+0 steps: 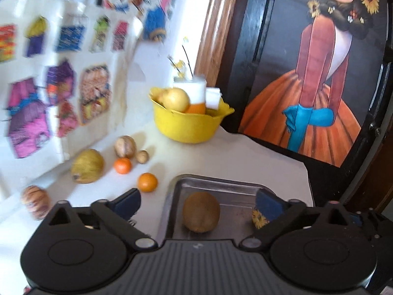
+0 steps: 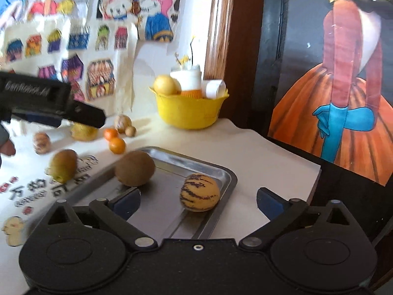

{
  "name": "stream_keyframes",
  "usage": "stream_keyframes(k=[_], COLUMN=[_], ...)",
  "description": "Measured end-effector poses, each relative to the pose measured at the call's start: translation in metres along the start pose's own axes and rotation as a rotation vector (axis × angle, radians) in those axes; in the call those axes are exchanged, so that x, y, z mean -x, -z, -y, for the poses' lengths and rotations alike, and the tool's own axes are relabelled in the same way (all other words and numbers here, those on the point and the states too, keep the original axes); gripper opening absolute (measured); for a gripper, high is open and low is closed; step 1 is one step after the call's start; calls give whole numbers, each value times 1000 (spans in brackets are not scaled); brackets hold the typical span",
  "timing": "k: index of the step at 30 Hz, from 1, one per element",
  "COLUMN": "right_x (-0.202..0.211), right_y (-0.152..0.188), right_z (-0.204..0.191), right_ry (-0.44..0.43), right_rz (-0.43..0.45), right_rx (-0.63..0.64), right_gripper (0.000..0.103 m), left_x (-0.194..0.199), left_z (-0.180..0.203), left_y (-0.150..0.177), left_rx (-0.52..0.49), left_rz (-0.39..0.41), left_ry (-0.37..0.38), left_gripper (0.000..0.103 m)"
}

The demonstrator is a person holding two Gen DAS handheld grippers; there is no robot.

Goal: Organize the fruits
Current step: 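Open the right tool releasing the melon while the left tool releases the kiwi onto the tray, then lift both tools away from the tray toward the remaining fruits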

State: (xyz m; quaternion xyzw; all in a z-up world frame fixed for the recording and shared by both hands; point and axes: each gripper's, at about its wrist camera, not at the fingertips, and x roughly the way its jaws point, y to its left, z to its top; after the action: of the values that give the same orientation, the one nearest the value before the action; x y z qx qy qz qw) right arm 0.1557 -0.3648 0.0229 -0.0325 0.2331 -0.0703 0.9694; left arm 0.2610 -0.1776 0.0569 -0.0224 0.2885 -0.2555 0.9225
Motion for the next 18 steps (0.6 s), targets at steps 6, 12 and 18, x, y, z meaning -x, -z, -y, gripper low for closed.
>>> stream_keyframes(k=[6, 12, 18], right_x=[50, 90, 120], right_y=[10, 28, 48], right_z=[-15, -33, -46], right_ry=[-28, -38, -42], right_rz=[57, 67, 59], right_rx=[-18, -25, -49], right_gripper=[102, 102, 103], left_x=[54, 95, 134], left_z=[-3, -14, -23], left_y=[27, 57, 90], left_rx=[15, 48, 77], left_rz=[18, 8, 33], left_ry=[-59, -149, -218], left_gripper=[103, 103, 103])
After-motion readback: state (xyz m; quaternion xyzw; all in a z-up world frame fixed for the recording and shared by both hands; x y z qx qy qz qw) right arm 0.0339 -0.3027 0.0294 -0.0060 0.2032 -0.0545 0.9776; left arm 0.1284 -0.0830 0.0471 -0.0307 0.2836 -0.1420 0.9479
